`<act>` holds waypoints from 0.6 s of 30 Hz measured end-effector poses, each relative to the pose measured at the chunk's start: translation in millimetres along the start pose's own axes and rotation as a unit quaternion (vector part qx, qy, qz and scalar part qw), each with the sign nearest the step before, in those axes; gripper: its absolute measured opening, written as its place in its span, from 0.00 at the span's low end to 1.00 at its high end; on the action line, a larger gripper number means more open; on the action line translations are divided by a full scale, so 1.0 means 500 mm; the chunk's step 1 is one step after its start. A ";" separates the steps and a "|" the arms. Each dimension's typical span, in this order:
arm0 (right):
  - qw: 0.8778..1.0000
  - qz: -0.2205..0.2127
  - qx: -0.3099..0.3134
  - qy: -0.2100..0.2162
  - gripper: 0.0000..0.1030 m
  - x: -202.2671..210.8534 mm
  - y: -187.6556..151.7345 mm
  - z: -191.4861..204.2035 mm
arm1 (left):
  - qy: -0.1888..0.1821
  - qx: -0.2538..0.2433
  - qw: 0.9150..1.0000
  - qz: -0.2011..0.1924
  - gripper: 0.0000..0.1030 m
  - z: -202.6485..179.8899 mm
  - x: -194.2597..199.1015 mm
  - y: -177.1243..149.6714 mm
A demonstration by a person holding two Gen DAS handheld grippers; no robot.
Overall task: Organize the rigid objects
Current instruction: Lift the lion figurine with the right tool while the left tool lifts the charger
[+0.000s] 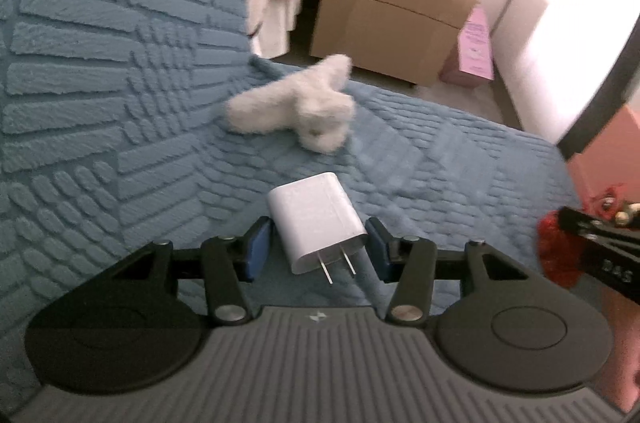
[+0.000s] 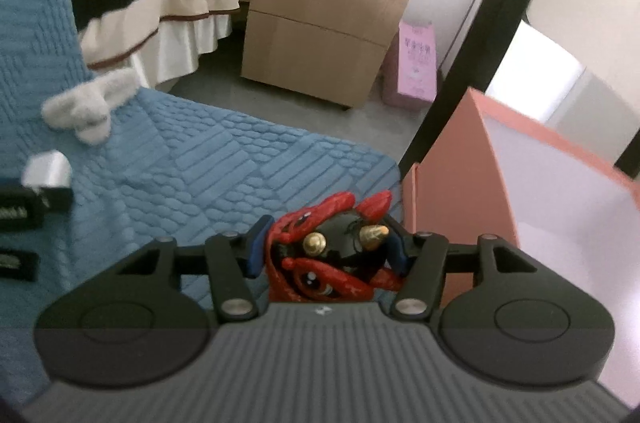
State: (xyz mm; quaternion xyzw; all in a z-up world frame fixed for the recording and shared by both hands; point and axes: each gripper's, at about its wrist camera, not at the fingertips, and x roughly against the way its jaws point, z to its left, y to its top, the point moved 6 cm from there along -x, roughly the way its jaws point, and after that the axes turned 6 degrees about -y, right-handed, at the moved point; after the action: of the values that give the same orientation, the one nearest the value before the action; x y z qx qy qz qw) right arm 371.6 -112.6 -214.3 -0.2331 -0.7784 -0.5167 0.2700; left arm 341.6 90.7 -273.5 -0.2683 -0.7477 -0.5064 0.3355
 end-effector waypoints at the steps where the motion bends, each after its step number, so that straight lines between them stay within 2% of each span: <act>1: 1.000 0.001 0.001 0.003 0.58 0.005 -0.002 0.001 | -0.007 -0.003 1.000 -0.001 0.55 -0.007 0.005 -0.002; 6: 1.000 -0.005 0.017 0.016 0.58 0.040 -0.018 0.017 | -0.030 -0.008 1.000 0.004 0.49 -0.029 0.029 -0.014; 12: 0.999 0.002 -0.003 0.032 0.58 0.071 -0.046 0.010 | -0.050 -0.020 0.998 0.015 0.48 -0.043 0.057 -0.041; 18: 0.999 0.001 0.005 0.046 0.58 0.116 -0.076 0.003 | -0.065 -0.015 0.998 0.017 0.48 -0.048 0.083 -0.063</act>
State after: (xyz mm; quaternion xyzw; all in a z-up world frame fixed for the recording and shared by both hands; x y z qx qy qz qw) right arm 303.5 -119.9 -202.4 -0.2085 -0.7675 -0.5230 0.3066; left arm 297.6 59.9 -253.2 -0.3185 -0.7553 -0.4935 0.2908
